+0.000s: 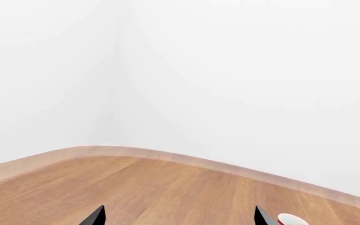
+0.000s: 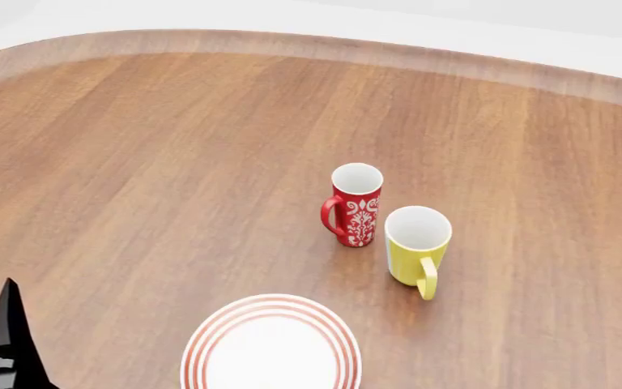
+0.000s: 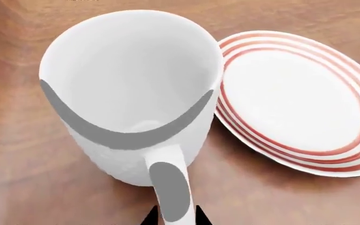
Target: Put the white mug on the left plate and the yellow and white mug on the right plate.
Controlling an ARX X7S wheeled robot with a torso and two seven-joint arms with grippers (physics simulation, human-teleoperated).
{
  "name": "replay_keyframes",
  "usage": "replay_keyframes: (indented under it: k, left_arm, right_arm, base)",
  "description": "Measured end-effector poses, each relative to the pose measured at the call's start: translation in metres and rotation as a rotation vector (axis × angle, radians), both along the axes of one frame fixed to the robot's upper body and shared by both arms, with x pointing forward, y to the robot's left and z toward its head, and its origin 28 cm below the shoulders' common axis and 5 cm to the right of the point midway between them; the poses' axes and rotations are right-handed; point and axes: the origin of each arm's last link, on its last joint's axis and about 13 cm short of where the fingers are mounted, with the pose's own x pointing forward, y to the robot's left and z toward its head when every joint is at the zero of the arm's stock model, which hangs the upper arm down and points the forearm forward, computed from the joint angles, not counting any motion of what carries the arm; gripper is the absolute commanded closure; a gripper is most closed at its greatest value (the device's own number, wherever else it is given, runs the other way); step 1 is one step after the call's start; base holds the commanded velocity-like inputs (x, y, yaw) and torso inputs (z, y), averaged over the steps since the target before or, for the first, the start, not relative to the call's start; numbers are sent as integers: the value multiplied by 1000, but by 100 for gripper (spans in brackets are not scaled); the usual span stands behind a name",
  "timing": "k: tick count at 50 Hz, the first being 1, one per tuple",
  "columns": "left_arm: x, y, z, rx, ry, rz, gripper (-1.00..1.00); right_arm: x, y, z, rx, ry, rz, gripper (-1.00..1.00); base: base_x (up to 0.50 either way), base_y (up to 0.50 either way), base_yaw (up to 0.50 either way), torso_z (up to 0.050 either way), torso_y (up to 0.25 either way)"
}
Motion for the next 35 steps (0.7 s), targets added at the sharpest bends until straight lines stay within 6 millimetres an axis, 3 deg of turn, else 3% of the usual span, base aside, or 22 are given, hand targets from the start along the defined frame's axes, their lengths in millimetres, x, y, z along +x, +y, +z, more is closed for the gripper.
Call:
replay_keyframes:
  k: [12,35]
  left_arm:
    - [0,-1,-1,2,2,-3,-100]
    - [0,0,-1,4,1,-6,-100]
  right_arm:
    - [-8,0,8,-3,-28,12,100]
    - [-14,2,42,108,-169,-18,100]
  base:
    - [0,0,0,0,0]
    - [0,0,0,0,0]
